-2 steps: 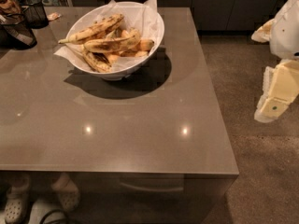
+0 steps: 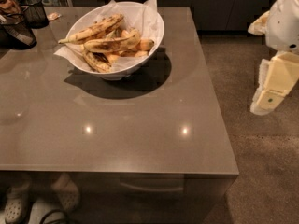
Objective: Pick banana from white bowl
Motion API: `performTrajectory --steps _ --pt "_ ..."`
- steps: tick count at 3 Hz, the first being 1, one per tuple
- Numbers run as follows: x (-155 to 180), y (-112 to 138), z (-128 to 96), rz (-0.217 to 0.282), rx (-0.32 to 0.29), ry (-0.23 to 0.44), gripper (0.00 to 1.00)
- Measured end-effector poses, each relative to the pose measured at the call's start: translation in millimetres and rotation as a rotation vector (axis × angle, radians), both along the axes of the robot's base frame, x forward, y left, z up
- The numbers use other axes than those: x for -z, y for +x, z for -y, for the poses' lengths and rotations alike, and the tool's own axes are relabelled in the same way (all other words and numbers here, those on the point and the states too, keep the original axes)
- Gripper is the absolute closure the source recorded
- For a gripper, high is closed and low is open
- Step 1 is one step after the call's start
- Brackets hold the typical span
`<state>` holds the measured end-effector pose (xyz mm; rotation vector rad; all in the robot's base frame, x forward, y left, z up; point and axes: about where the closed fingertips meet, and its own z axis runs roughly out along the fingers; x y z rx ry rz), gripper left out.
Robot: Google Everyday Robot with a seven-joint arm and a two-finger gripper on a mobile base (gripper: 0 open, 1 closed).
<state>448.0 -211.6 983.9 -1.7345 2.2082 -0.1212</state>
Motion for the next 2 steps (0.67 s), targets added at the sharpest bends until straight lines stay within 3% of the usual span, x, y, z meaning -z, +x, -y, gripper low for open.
performTrajectory --steps 2 --pt "-3.8 55.2 -30.5 -0.031 -0.093 -0.073 0.00"
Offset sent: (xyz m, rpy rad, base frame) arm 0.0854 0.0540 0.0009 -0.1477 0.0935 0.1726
